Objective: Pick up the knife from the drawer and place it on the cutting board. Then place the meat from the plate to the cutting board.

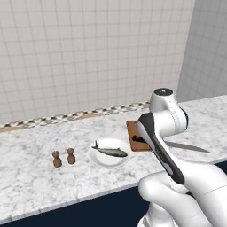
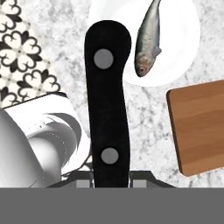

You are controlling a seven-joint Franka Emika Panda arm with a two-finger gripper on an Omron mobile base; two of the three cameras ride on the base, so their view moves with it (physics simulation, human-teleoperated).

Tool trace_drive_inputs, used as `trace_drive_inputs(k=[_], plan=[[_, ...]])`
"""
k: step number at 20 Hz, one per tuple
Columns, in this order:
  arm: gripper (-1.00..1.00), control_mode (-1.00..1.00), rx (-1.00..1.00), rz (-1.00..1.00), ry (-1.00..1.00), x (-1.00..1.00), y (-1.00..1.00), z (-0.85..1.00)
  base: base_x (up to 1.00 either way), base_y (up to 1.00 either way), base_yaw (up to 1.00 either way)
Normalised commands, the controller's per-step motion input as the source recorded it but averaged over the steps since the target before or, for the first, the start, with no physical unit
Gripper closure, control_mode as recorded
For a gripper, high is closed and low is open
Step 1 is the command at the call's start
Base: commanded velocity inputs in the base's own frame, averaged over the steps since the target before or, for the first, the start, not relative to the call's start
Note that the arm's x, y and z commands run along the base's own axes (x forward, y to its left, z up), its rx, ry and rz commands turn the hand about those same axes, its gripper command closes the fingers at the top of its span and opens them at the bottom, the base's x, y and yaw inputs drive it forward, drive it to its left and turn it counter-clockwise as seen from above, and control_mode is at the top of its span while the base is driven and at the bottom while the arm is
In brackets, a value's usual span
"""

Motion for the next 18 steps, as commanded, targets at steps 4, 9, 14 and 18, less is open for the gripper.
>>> trace_drive_inputs(k=[4,9,14,18], plan=[[1.00,1.00,0.00,0.00,0.00,0.00,0.00,0.00,0.43,0.05,0.00],[1.00,-1.00,0.00,0.00,0.00,0.00,0.00,0.00,0.00,0.02,0.00],[1.00,-1.00,0.00,0.13,0.00,0.73,-0.03,0.00,0.00,0.00,0.00],[1.00,-1.00,0.00,0.30,0.00,0.98,-0.56,0.00,0.00,0.00,0.00]])
